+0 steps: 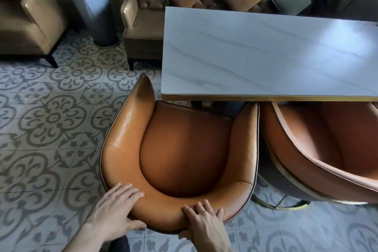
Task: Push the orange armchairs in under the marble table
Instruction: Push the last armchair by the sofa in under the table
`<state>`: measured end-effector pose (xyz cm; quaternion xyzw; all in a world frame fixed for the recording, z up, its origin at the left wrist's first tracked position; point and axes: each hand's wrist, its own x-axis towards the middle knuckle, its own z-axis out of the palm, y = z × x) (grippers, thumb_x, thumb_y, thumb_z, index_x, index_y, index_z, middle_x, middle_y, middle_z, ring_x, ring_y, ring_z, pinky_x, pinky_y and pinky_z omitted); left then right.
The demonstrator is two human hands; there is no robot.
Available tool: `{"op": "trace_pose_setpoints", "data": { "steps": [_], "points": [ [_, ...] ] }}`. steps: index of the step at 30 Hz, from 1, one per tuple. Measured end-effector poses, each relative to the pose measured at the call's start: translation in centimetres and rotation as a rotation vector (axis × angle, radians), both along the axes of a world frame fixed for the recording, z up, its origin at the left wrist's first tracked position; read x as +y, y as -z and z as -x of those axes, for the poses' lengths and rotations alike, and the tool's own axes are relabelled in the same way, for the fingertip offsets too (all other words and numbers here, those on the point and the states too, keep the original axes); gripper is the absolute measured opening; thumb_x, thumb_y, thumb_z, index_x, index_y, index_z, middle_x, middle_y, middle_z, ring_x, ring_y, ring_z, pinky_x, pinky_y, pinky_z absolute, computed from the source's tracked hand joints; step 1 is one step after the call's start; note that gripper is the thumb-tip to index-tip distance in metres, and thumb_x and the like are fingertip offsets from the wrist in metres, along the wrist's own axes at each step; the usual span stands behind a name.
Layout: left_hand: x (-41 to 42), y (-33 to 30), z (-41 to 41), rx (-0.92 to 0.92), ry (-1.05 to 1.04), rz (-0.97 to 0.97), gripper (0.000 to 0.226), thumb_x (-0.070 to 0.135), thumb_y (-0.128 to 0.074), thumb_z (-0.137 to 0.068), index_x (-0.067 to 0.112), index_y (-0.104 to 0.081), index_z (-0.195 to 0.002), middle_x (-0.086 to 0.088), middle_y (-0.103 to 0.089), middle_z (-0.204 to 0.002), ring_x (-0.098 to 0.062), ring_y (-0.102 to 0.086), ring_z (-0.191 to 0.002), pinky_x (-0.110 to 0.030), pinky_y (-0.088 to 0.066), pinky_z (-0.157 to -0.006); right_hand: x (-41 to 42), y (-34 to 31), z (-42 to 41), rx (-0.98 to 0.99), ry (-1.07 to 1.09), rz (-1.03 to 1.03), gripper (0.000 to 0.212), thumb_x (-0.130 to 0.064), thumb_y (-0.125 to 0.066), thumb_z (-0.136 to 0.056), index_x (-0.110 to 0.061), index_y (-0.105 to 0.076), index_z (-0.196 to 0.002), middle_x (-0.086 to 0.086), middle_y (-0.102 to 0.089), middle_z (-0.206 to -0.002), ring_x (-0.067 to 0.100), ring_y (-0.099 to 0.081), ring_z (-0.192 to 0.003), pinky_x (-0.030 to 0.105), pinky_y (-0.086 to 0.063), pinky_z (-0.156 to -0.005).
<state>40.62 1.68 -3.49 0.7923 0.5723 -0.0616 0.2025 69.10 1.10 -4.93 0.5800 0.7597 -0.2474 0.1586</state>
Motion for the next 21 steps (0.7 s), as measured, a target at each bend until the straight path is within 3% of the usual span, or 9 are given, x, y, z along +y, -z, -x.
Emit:
{"op": "trace_pose_setpoints", "data": {
  "steps": [3, 6, 9, 13, 16, 18, 19, 21],
  "points": [
    [-2.3, 0.1, -4.4, -0.017, -0.062, 0.010, 0.090, 0.098, -0.036, -0.063, 0.035, -0.067, -0.120, 0.015, -0.066, -0.121, -0.011, -0.058, -0.120, -0.030, -0.026, -0.110, -0.7, 0.4, -4.8, -0.009, -0.062, 0.002, 0.087, -0.081, -0.064, -0.030, -0.043, -0.059, -0.109, -0.005, -0.064, -0.081, 0.023, -0.063, -0.088, 0.054, -0.044, -0.060],
    [-4.0, 0.4, -8.6, 0.007, -0.080, -0.006, 0.089, 0.098, -0.033, -0.064, 0.033, -0.071, -0.112, 0.015, -0.070, -0.112, -0.011, -0.063, -0.112, -0.034, -0.036, -0.108, -0.9, 0.4, -9.0, 0.043, -0.077, -0.072, 0.084, -0.082, -0.057, -0.039, -0.041, -0.056, -0.112, -0.006, -0.064, -0.083, 0.020, -0.048, -0.093, 0.055, -0.050, -0.053],
    [-5.3, 0.2, -11.9, 0.024, -0.147, 0.020, 0.095, 0.099, -0.025, -0.063, 0.033, -0.069, -0.115, 0.015, -0.069, -0.115, -0.012, -0.061, -0.115, -0.038, -0.042, -0.104, -1.2, -0.1, -12.3, 0.052, -0.101, -0.063, 0.086, -0.082, -0.067, -0.040, -0.041, -0.055, -0.116, -0.009, -0.065, -0.087, 0.020, -0.061, -0.096, 0.052, -0.052, -0.056],
    [-6.3, 0.0, -15.4, 0.041, -0.171, -0.030, 0.104, 0.100, -0.028, -0.061, 0.032, -0.055, -0.134, 0.011, -0.056, -0.139, -0.016, -0.042, -0.136, -0.040, -0.022, -0.116, -1.3, -1.3, -15.7, 0.066, -0.157, -0.102, 0.086, -0.076, -0.076, -0.044, -0.042, -0.055, -0.119, -0.012, -0.066, -0.094, 0.022, -0.069, -0.098, 0.049, -0.054, -0.063],
    [-6.8, 0.4, -16.9, 0.033, -0.181, -0.011, 0.106, 0.096, -0.028, -0.065, 0.031, -0.037, -0.148, 0.009, -0.036, -0.154, -0.018, -0.020, -0.146, -0.040, -0.001, -0.121, -1.8, -1.4, -17.3, 0.075, -0.194, -0.146, 0.083, -0.064, -0.082, -0.052, -0.042, -0.055, -0.127, -0.009, -0.067, -0.109, 0.027, -0.066, -0.110, 0.055, -0.054, -0.073],
    [-7.3, 0.9, -17.2, 0.019, -0.204, -0.052, 0.107, 0.097, -0.021, -0.067, 0.031, -0.035, -0.149, 0.006, -0.033, -0.157, -0.020, -0.018, -0.147, -0.036, 0.011, -0.116, -2.4, -1.7, -17.6, 0.068, -0.175, -0.091, 0.084, -0.056, -0.080, -0.065, -0.044, -0.044, -0.140, -0.002, -0.058, -0.137, 0.032, -0.048, -0.134, 0.065, -0.042, -0.094],
    [-7.4, 1.2, -17.2, 0.011, -0.209, -0.046, 0.105, 0.095, -0.022, -0.069, 0.030, -0.033, -0.150, 0.005, -0.031, -0.158, -0.021, -0.016, -0.148, -0.036, 0.013, -0.114, -2.8, -1.6, -17.6, 0.080, -0.148, -0.103, 0.083, -0.056, -0.074, -0.074, -0.047, -0.034, -0.147, 0.001, -0.043, -0.152, 0.031, -0.030, -0.145, 0.065, -0.030, -0.105],
    [-7.7, 1.4, -17.1, 0.012, -0.207, -0.062, 0.097, 0.091, -0.028, -0.074, 0.028, -0.043, -0.146, 0.001, -0.042, -0.152, -0.025, -0.029, -0.144, -0.036, 0.010, -0.112, -3.8, -1.3, -17.5, 0.132, -0.093, -0.125, 0.080, -0.058, -0.062, -0.086, -0.052, -0.015, -0.151, 0.003, -0.015, -0.165, 0.026, 0.002, -0.151, 0.057, -0.012, -0.117]
  ]
}}
